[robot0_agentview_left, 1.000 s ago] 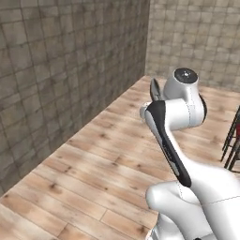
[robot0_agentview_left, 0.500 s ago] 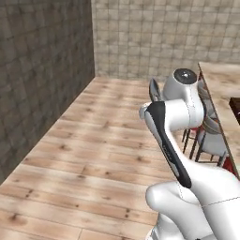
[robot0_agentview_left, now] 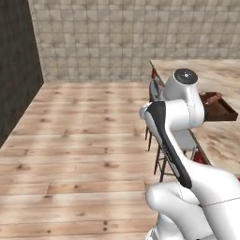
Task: Take the tongs from the drawer on the right and place them on the dining counter next to the tray containing the kebab skewer.
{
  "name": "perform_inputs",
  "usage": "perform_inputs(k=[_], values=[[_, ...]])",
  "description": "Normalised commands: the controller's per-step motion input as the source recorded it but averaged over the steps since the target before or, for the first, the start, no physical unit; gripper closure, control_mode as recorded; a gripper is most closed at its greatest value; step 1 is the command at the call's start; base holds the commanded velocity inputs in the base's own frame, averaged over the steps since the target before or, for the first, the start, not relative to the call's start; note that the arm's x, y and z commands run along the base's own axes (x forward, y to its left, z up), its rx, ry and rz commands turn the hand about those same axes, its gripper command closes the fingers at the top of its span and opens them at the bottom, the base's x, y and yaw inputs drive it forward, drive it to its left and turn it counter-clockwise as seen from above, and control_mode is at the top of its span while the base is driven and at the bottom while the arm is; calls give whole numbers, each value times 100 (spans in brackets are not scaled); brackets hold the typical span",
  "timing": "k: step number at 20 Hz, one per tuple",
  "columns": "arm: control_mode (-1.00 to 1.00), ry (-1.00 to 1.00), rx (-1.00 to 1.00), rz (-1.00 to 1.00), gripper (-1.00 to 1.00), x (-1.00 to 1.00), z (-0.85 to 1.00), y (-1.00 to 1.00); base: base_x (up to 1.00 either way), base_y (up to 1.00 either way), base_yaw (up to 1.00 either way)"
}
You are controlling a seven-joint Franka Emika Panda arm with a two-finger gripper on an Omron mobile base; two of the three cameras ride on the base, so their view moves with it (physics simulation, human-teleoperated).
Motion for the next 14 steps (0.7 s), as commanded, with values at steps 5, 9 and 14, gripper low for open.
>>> perform_inputs(k=[5,9,14], values=[[100,0,0,0,100,0,0,0,58,13,-40],[100,0,0,0,100,0,0,0,72,33,-32],[100,0,0,0,100,0,0,0,61,50,-26]])
